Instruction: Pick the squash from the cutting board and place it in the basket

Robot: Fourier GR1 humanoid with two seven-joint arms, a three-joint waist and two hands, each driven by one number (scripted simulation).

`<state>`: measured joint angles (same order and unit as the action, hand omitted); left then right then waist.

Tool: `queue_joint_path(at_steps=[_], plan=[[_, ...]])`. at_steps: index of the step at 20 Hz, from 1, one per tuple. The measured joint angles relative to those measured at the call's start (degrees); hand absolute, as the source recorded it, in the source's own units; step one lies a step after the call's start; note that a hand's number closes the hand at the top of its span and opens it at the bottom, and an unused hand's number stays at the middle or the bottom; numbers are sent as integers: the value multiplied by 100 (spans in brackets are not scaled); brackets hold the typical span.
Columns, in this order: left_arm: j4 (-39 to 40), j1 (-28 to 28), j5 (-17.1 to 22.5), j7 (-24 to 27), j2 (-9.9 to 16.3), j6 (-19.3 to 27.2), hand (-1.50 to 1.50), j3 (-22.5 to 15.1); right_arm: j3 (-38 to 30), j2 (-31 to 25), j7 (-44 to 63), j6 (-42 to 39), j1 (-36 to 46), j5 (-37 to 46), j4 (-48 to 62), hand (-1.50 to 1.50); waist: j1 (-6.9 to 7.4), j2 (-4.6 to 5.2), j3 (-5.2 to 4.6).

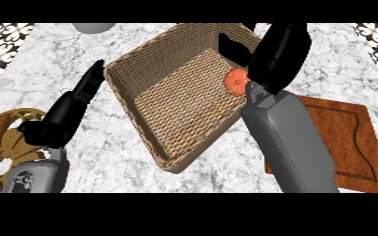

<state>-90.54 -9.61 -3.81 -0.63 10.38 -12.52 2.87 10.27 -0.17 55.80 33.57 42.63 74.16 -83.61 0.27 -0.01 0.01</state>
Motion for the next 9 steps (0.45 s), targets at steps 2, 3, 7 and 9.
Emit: queue_joint_path(at_steps=[2,3,7,9], plan=[[-10,-68,32,-71,20,-15,0,41,-93,3,-84,137,86,-141,-18,-150,7,2,-1],[32,-81,-10,-46,-21,24,0,16,-125,5,-94,158,93,-196,-111,-150,-1,2,0],[13,-119,8,-88,10,-18,0,43,-335,7,-38,287,96,-398,-479,-150,-10,-5,0],[110,-114,30,-5,47,-32,0,120,-457,9,57,266,-56,-534,-888,-150,-47,-12,-1]])
